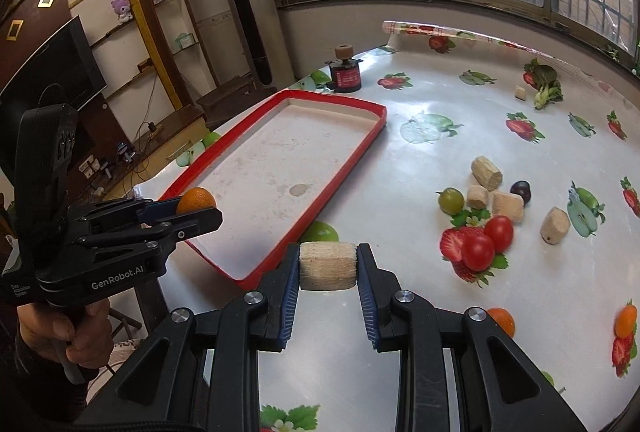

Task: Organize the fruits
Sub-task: 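Carry the orange in left tool and cork block in right tool over the red tray, then open left tool to drop the orange while right tool drops the cork block in the tray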

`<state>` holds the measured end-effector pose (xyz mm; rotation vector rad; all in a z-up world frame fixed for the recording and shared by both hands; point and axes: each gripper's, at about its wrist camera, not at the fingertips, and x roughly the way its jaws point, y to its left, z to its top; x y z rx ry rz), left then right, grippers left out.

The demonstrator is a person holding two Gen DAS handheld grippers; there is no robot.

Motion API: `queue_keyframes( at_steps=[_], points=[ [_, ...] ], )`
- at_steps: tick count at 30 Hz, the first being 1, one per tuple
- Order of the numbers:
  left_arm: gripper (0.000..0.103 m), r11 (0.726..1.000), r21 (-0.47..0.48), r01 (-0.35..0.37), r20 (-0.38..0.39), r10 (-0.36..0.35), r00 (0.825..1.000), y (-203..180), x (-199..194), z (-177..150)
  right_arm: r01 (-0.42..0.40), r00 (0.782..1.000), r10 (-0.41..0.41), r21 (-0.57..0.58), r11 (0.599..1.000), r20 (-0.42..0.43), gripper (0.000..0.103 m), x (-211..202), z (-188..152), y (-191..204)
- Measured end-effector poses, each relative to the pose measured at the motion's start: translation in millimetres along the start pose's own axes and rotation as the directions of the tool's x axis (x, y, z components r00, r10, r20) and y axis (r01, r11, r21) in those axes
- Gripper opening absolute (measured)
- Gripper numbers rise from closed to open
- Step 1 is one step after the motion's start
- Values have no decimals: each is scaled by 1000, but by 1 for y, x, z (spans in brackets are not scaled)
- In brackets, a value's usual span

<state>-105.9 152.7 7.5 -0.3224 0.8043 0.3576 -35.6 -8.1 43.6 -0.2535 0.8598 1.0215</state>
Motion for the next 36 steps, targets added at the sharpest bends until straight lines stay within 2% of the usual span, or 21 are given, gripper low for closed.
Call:
queue_keyframes(
  at_steps=[10, 19, 28, 34, 36],
  points=[
    [31, 995, -46, -86, -23, 85, 996, 48, 11, 5, -74, 997, 72, -44, 996, -27, 28, 37, 28, 42],
    [31, 990, -66, -121, -61, 117, 991, 74, 30, 7, -94, 989, 82, -98, 991, -123, 28, 100, 33, 72],
    [31, 992, -82, -98, -115, 88, 989, 84, 48, 4, -97, 973, 69, -118, 988, -219, 28, 148, 28, 73],
    [31, 989, -106, -101, -151, 84, 985, 89, 59, -1, -104, 966, 68, -132, 986, -249, 31, 158, 25, 74],
    [34, 988, -116, -106, -150, 89, 985, 92, 57, -2, -92, 967, 55, -141, 986, -247, 33, 157, 26, 74]
  ],
)
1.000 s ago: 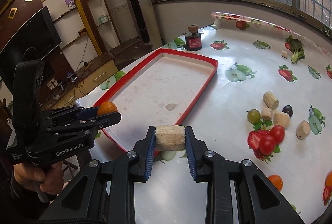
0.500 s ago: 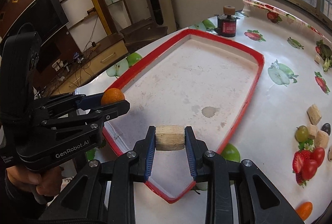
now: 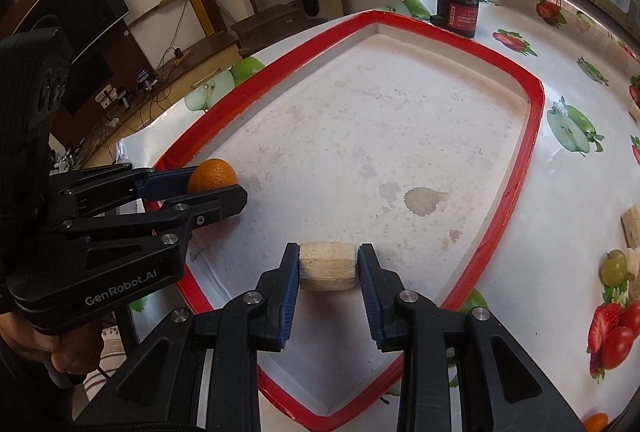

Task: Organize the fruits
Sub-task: 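Open left tool to drop the orange while right tool drops the cork block in the tray, then move both tools back from the tray toward the fruit on the table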

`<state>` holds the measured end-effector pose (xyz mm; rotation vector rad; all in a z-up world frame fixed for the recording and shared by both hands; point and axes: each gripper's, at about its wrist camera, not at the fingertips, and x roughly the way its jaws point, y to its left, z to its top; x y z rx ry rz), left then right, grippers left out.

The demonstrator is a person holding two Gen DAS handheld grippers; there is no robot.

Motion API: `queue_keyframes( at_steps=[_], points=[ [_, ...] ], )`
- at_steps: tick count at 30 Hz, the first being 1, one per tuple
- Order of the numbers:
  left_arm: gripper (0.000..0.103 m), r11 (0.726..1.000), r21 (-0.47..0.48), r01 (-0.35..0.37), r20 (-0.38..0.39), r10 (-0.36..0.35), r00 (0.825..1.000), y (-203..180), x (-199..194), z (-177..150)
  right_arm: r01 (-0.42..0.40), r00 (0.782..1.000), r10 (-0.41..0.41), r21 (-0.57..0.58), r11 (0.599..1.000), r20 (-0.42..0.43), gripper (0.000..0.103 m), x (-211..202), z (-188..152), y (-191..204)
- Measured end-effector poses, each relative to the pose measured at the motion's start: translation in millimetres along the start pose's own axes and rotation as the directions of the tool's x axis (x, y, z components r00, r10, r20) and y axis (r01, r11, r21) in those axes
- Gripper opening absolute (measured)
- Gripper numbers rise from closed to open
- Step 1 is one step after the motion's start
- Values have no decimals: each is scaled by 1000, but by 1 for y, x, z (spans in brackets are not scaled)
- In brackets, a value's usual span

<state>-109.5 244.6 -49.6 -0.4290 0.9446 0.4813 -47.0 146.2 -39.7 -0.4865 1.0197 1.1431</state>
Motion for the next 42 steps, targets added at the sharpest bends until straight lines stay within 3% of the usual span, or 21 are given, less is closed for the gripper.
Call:
queue_keyframes(
  at_steps=[2, 4, 10, 22, 42],
  points=[
    [47, 1000, -9, -7, 5, 7, 1000, 2, -2, 1, 8, 1000, -8, -7, 1000, 5, 43, -4, -1, 0],
    [53, 1000, -22, -6, 13, 6, 1000, 5, -7, 2, 12, 1000, -11, -5, 1000, 17, 46, -9, 0, -1],
    [60, 1000, -29, -12, 18, 12, 1000, 3, -16, 1, 14, 998, -15, 12, 1000, 61, 52, -33, -4, -7],
    [59, 1000, -12, -20, 41, 21, 999, -20, -35, -7, 22, 992, -29, 58, 998, 119, 55, -77, -28, -26],
    [59, 982, 155, 104, 8, -107, 994, -128, -35, -18, 105, 977, -152, 283, 953, 149, 56, -138, -105, -113]
  ],
)
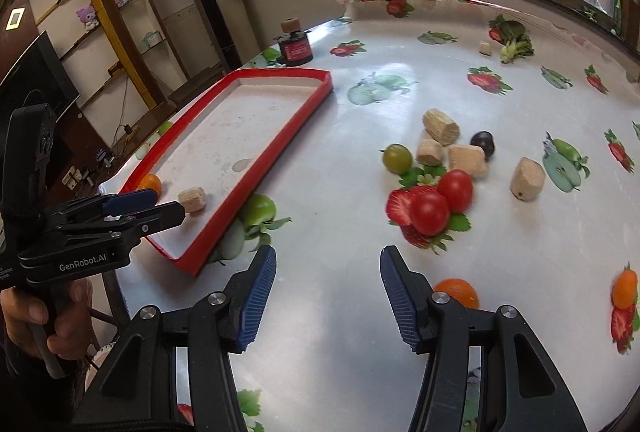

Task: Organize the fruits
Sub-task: 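Move both tools back from the tray toward the fruit on the table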

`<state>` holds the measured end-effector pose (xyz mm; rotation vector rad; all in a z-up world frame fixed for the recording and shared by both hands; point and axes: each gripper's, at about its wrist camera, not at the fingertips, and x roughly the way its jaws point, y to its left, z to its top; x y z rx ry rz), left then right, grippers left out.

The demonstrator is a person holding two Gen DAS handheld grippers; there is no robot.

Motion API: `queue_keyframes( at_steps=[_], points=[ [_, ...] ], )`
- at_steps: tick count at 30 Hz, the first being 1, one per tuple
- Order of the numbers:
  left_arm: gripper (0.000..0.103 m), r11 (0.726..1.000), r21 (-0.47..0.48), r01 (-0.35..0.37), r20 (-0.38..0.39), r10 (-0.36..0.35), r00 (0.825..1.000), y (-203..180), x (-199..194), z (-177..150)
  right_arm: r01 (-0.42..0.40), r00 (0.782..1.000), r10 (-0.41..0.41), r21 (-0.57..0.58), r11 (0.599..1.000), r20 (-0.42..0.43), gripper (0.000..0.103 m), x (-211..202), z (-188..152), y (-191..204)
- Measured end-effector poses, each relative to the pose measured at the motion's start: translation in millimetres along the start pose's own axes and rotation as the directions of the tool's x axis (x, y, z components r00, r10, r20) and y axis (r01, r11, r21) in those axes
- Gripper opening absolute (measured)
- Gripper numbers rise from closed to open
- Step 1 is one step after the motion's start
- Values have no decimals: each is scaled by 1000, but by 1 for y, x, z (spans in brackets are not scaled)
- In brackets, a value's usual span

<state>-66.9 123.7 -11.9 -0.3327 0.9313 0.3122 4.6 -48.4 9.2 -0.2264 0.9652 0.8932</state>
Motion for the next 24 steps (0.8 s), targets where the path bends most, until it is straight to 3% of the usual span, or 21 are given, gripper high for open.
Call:
queue_keyframes(
  at_steps=[13, 24],
  points=[
    [59, 993, 93, 76, -62, -71, 996, -63, 18, -6, 88, 996, -89, 117, 989, 6, 58, -30, -27, -66],
    [59, 970, 190, 150, -96, -133, 986, -123, 28, -4, 149, 988, -154, 211, 966, 10, 59, -50, -46, -120]
  ],
)
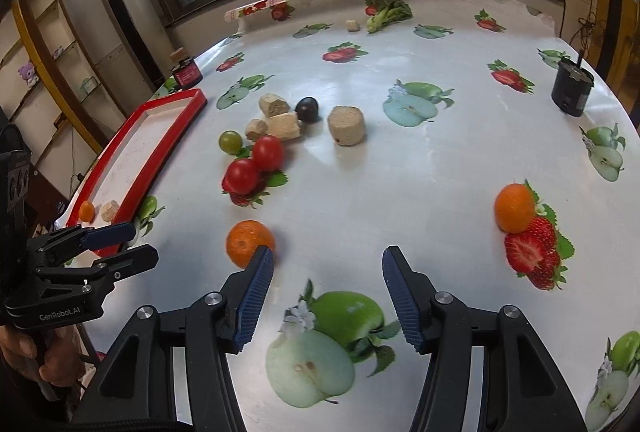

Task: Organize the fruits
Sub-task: 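Move both tools back from the tray toward the fruit on the table, then close left tool on an orange while right tool grasps another orange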

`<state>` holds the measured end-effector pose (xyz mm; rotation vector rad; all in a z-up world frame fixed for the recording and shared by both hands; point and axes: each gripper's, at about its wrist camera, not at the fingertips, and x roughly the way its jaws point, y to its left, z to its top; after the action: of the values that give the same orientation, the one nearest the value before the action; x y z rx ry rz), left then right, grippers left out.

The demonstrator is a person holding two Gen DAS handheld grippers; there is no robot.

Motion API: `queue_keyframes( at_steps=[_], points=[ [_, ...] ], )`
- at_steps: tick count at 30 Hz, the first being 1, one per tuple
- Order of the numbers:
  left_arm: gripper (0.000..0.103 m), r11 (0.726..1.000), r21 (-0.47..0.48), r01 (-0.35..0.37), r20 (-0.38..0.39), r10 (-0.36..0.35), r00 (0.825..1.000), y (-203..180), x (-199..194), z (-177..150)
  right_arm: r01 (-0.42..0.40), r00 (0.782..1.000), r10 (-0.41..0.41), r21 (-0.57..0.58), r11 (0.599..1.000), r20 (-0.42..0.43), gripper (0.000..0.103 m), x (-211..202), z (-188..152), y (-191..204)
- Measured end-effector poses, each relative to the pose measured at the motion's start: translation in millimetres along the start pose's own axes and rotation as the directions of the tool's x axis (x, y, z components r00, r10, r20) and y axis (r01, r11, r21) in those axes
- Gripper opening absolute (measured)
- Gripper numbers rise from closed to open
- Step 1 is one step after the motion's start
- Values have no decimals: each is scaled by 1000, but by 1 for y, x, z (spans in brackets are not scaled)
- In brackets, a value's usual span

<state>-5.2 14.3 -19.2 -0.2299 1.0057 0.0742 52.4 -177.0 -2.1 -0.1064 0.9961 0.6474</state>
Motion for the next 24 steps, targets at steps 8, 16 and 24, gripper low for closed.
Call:
queue_keyframes(
  at_steps=[8, 16, 24],
  points=[
    [59, 997, 54, 50, -19, -49, 999, -31, 17, 13, 83, 995, -87, 89, 993, 41, 67, -14, 1, -53],
    [59, 995, 90, 32, -54, -28, 998, -51, 48, 26, 193, 979, -200, 152, 969, 33, 67, -1, 15, -105],
    [33, 991, 107, 74, -43, -70, 997, -53, 61, 30, 268, 963, -268, 106, 957, -22, 46, 37, 25, -113]
  ],
)
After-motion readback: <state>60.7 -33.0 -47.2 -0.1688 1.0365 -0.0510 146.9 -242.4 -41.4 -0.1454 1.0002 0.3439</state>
